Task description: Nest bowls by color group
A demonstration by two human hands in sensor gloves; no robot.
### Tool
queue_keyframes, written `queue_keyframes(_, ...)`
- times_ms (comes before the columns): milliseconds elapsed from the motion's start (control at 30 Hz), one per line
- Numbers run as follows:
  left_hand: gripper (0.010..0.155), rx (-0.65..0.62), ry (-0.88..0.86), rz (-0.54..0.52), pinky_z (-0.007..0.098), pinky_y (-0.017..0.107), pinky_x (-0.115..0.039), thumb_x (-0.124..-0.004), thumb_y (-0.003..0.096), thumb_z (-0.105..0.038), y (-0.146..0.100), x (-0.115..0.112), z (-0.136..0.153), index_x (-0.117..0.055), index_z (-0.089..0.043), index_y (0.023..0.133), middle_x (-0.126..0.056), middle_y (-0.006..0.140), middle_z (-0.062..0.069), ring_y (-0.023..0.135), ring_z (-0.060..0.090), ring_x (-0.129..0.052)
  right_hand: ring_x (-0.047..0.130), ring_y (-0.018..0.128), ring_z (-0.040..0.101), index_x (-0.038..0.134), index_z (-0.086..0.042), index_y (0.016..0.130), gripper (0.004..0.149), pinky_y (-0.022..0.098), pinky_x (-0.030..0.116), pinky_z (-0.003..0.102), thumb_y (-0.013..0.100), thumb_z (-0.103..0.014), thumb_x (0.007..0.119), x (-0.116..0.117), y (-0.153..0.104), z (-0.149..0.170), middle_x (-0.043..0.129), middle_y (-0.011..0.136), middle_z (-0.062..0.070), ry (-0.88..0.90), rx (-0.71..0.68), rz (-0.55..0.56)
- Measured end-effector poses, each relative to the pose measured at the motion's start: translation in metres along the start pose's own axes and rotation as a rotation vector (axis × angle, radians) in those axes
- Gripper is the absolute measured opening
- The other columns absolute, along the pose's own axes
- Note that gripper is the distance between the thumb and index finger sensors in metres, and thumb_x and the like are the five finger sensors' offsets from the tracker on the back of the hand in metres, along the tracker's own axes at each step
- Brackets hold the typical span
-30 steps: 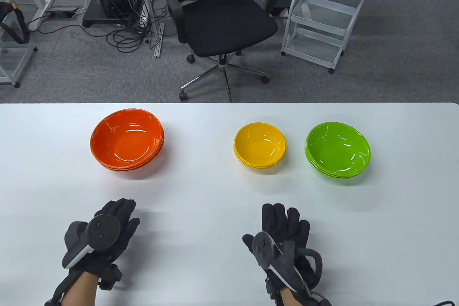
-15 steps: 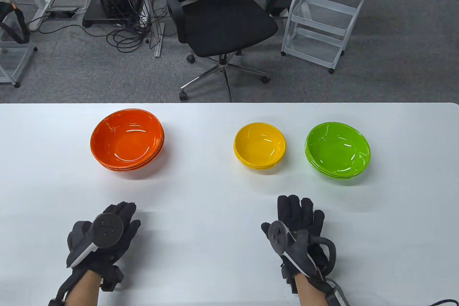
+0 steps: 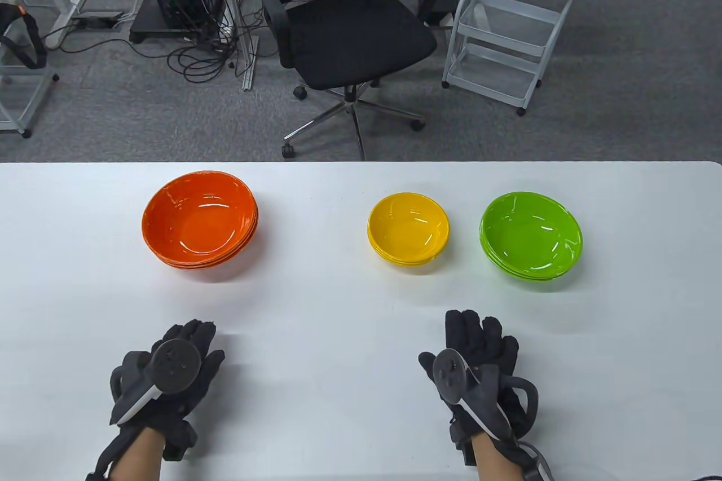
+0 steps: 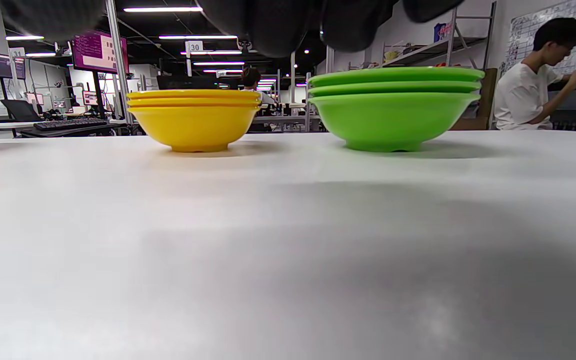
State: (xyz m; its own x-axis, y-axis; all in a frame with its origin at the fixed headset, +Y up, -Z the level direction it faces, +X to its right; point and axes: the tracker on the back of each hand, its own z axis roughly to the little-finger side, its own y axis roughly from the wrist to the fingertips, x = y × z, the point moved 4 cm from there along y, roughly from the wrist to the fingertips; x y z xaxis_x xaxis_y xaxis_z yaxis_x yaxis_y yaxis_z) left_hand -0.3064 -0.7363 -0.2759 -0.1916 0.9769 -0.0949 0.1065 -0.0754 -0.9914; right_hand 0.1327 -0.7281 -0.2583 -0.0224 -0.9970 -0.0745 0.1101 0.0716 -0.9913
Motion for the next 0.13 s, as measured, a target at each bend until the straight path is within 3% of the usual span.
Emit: queue_keyframes(133,0.067,-0.02,0.023,0.0,0.066,0.074,-0.058,-0.059,0.0511,-0.05,-0.0009,0.0018,-0.0042,-0.057,-0.018,0.11,-0.062,0.116,0.02,0.105,0.054,-0.064,0.048,0.113,0.045,0.038,-0.023,0.114,0.084,0.079,0.043,0.068,0.045,-0.068,0.059,0.0035,0.0,-0.0043,0.044,0.121,0.006,-0.014,-0.01,-0.019)
